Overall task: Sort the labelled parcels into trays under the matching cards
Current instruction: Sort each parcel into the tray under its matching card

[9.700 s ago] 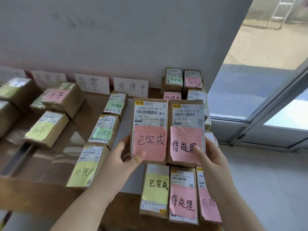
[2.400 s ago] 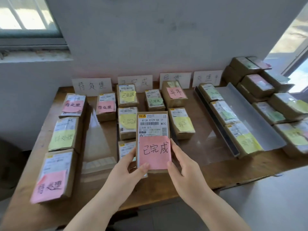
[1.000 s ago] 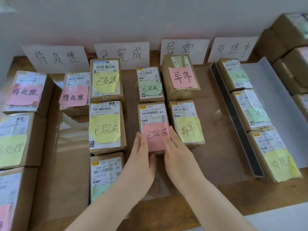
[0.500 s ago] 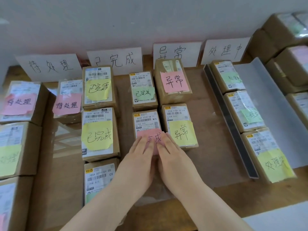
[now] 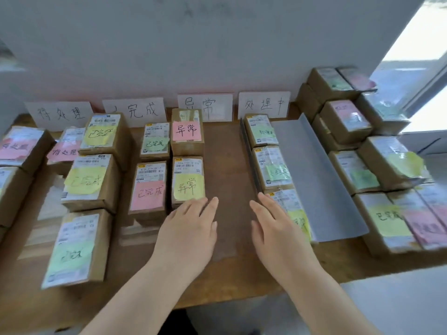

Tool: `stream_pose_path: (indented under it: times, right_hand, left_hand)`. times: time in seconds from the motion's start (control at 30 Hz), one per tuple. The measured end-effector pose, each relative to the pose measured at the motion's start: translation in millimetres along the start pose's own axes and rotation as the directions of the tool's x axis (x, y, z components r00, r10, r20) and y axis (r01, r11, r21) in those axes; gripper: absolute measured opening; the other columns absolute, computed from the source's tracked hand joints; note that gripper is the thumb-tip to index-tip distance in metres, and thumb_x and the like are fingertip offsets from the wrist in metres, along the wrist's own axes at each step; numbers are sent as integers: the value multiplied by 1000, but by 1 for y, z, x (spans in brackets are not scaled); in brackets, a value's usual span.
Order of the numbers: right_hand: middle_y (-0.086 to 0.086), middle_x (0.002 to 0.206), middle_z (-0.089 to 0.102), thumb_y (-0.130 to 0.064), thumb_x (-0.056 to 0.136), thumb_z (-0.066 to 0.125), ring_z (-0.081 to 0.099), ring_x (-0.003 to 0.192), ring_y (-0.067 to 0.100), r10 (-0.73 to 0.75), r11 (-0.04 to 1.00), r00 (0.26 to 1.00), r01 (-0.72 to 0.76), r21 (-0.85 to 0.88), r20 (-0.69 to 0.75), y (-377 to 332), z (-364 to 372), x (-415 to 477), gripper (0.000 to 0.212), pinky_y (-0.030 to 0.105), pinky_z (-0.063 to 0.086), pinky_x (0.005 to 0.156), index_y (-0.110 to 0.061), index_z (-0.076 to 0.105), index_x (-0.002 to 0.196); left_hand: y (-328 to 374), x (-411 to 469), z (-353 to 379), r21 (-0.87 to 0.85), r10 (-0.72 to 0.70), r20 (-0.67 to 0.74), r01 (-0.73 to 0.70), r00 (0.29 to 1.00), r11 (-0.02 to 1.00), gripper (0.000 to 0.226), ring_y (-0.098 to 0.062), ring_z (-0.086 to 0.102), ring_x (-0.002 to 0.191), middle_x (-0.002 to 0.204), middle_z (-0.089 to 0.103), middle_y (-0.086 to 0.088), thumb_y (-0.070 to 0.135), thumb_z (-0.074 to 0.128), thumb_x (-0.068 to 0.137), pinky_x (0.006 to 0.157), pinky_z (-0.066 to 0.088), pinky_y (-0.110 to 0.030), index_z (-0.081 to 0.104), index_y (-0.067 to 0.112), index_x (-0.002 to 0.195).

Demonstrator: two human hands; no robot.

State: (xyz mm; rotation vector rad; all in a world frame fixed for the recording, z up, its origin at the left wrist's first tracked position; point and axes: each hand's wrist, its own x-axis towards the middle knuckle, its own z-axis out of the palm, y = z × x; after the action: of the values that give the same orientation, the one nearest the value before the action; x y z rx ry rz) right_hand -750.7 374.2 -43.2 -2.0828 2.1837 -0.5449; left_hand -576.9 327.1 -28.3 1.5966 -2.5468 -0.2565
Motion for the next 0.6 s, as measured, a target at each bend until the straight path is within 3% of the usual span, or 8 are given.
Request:
stream_pose_path:
  times: [0.1, 0.3, 0.37, 0.43, 0.5, 0.6]
  right_hand:
    - [10, 121, 65, -10, 75, 76, 64, 108, 25, 3, 1000, 1000, -3, -1, -11, 44, -27, -32, 42, 27, 51, 84, -8, 66, 115]
    - [15, 118, 66, -6, 75, 75, 65, 106, 30, 32, 999, 998, -30, 40, -51, 104, -62, -82, 41, 37, 53, 83, -5, 66, 115]
    - [16, 118, 66, -5, 74, 76, 65, 106, 31, 35, 998, 998, -31, 61, -59, 115, -66, -95, 41, 39, 54, 82, -5, 66, 114]
    - [15, 117, 66, -6, 73, 77, 66, 105, 31, 48, 996, 997, -43, 72, -65, 124, -69, -105, 41, 39, 55, 79, -5, 67, 113]
    - [14, 116, 66, -7, 72, 78, 66, 104, 30, 68, 995, 995, -62, 83, -72, 131, -72, -112, 41, 38, 56, 77, -5, 68, 112]
    - [14, 118, 66, -7, 74, 77, 64, 107, 30, 93, 992, 993, -86, 96, -75, 140, -75, -118, 41, 37, 54, 80, -5, 67, 113]
  left_hand:
    - [52, -15, 7, -19, 32, -28, -32, 999, 999, 50, -18, 49, 126, 135, 54, 2, 30, 53, 92, 97, 45, -35, 44, 21, 141]
    - [130, -36, 9, -25, 53, -73, -55, 996, 998, 53, -13, 30, 139, 150, 36, 8, 36, 37, 99, 111, 28, -30, 25, 28, 149]
    - [145, -40, 8, -23, 61, -61, -62, 996, 998, 52, -14, 35, 136, 146, 41, 7, 35, 42, 97, 109, 32, -32, 31, 27, 147]
    - [156, -42, 7, 12, 78, -6, -78, 997, 997, 51, -18, 56, 119, 128, 61, 2, 32, 62, 87, 95, 48, -36, 51, 22, 136]
    - [162, -40, 13, 19, 105, -39, -105, 994, 994, 51, -20, 64, 106, 113, 69, 0, 29, 74, 77, 83, 54, -36, 61, 18, 125]
    - [174, -38, 11, 17, 126, -32, -125, 992, 992, 51, -18, 53, 123, 131, 59, 2, 32, 58, 89, 98, 45, -35, 49, 21, 138]
